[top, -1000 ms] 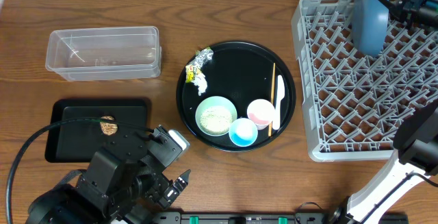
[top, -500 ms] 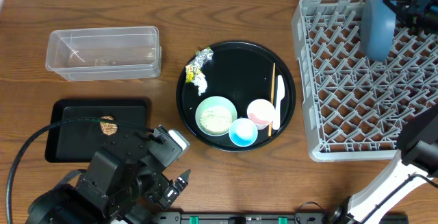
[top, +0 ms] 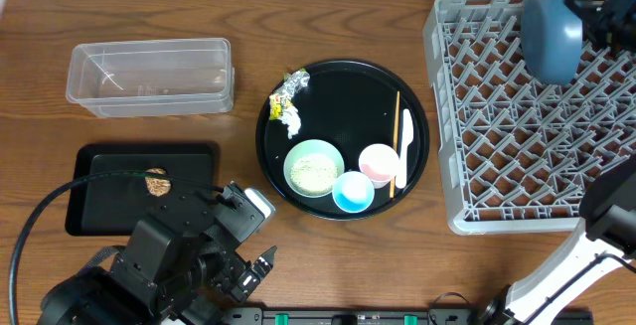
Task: Sort waste into correct bins and load items into the dishwasher rack
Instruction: 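Lower the blue plate upright into the rack's back right slots, then release the blue plate in the rack and open the right gripper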
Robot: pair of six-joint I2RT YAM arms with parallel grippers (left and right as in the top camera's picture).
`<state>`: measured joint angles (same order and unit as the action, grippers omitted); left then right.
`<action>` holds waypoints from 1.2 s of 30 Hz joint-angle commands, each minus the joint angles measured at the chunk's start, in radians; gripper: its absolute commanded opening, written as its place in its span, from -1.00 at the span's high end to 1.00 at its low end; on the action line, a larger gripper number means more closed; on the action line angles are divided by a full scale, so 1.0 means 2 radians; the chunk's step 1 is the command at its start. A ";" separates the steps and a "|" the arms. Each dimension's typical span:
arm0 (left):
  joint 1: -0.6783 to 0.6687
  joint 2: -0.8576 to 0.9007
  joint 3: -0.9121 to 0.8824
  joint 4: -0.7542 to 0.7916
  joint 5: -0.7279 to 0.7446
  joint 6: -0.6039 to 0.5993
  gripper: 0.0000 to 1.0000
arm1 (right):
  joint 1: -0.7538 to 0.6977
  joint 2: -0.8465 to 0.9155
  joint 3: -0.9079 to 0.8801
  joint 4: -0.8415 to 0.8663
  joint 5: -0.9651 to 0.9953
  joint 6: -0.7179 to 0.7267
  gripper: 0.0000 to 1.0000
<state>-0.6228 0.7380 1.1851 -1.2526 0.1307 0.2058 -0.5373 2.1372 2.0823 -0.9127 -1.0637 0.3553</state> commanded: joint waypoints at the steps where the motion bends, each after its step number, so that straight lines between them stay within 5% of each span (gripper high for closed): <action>1: 0.002 0.000 -0.002 0.000 -0.002 -0.003 -0.96 | -0.022 0.002 0.028 -0.034 0.103 -0.024 0.38; 7: 0.002 0.000 -0.002 0.001 -0.002 -0.003 -0.96 | -0.022 -0.002 0.110 -0.148 0.363 -0.067 0.25; 10: 0.002 0.000 -0.002 0.004 -0.002 -0.003 -0.95 | -0.019 -0.002 0.155 -0.182 0.427 -0.071 -0.41; 11: 0.002 0.000 -0.002 0.006 -0.002 -0.003 -0.96 | -0.018 -0.002 0.170 -0.190 0.435 -0.072 -0.47; 26: 0.002 0.000 -0.002 0.006 -0.002 -0.003 -0.96 | 0.054 -0.003 0.274 -0.249 0.472 -0.067 -0.54; 30: 0.002 0.000 -0.002 0.006 -0.002 -0.003 -0.96 | 0.100 -0.002 0.246 -0.235 0.530 -0.078 -0.39; 36: 0.002 0.000 -0.002 0.006 -0.002 -0.003 -0.96 | 0.133 -0.002 0.150 -0.179 0.624 -0.074 0.62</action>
<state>-0.6228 0.7380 1.1851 -1.2446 0.1307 0.2058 -0.2764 2.1345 2.4573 -1.2964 0.0456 0.2028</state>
